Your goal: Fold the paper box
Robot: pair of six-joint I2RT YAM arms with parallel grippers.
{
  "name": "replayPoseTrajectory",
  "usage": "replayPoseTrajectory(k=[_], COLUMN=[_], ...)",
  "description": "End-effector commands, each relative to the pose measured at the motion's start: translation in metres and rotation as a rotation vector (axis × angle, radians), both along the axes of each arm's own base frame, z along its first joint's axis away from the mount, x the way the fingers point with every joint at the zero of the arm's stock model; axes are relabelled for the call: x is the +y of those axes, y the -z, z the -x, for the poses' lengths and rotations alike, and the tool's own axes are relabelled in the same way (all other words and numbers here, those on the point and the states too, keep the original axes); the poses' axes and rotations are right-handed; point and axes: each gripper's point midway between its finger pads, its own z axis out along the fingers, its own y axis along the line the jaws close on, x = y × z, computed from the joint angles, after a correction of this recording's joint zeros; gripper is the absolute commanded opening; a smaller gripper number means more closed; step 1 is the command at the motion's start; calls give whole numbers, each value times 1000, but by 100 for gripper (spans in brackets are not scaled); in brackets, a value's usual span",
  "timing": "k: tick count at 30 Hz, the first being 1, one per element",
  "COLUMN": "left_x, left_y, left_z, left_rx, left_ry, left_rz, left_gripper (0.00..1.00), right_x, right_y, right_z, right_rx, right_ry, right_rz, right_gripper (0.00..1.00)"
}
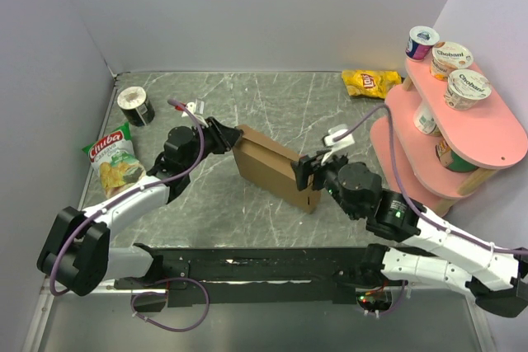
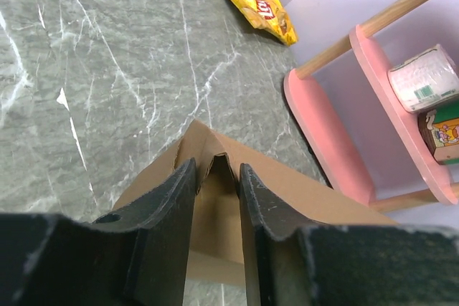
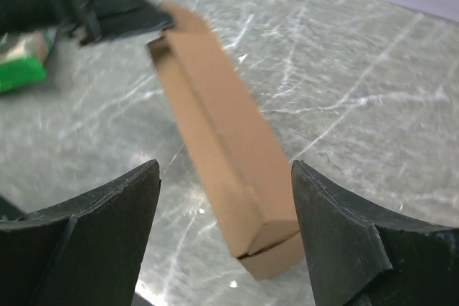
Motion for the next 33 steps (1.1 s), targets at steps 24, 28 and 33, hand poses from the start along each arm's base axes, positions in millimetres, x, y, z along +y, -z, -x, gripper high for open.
replayPoseTrajectory(k=[24,28,33], left_x=[23,25,27], left_y=[149,152,154], left_z=[58,59,63], left_rx=[423,424,425], left_ry=[14,4,7], left_rz=[-344,-361,-367], left_gripper=[17,16,16], right_x=[-65,-66,-74], right_y=[127,143,158], right_z=[-1,9,16], right_rx=[202,212,214], right_ry=[465,516,602], right_rz=[103,127,206], right_gripper=[77,77,79])
